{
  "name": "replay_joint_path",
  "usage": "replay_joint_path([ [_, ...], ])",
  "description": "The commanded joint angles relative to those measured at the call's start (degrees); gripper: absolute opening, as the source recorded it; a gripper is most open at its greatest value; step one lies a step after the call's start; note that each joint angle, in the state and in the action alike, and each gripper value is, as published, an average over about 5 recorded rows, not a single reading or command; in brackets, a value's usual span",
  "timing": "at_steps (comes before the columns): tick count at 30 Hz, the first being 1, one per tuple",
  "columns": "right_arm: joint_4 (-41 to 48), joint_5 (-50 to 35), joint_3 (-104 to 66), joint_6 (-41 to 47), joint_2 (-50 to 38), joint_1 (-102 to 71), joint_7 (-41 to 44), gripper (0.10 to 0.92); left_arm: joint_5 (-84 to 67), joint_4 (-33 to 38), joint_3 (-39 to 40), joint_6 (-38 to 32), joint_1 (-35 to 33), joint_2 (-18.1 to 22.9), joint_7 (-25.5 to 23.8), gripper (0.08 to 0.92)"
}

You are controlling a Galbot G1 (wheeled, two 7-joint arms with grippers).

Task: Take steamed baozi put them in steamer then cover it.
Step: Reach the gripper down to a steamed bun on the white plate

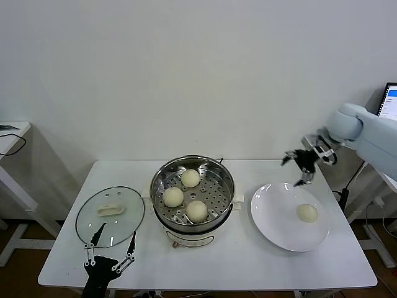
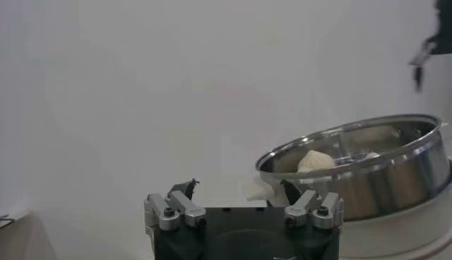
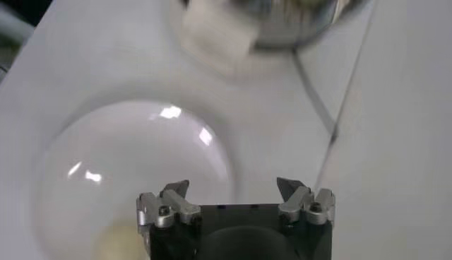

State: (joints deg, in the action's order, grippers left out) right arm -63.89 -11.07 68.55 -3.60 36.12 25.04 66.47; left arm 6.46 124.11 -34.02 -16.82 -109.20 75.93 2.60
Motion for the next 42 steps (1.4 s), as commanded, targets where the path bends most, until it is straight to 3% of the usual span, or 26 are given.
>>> replay_joint_path([
  [1, 6.66, 2.47, -4.03, 6.31, -4.23, -12.33, 0.29, 0.823, 0.12, -0.36, 0.16, 0.07, 0.16, 0.10, 0.00, 0.823],
  [32, 12.01, 4.92, -8.94, 6.81, 2.69, -19.40, -5.04, 0.823, 0.63, -0.87, 0.00, 0.26, 0.30, 0.22, -0.05, 0.823],
  [42, 10.98, 5.30, -8.11, 6.90, 2.81, -17.71, -4.62, 0.716, 0.58, -0.84, 0.10, 0.35, 0.71, 0.11, -0.09, 0.823],
])
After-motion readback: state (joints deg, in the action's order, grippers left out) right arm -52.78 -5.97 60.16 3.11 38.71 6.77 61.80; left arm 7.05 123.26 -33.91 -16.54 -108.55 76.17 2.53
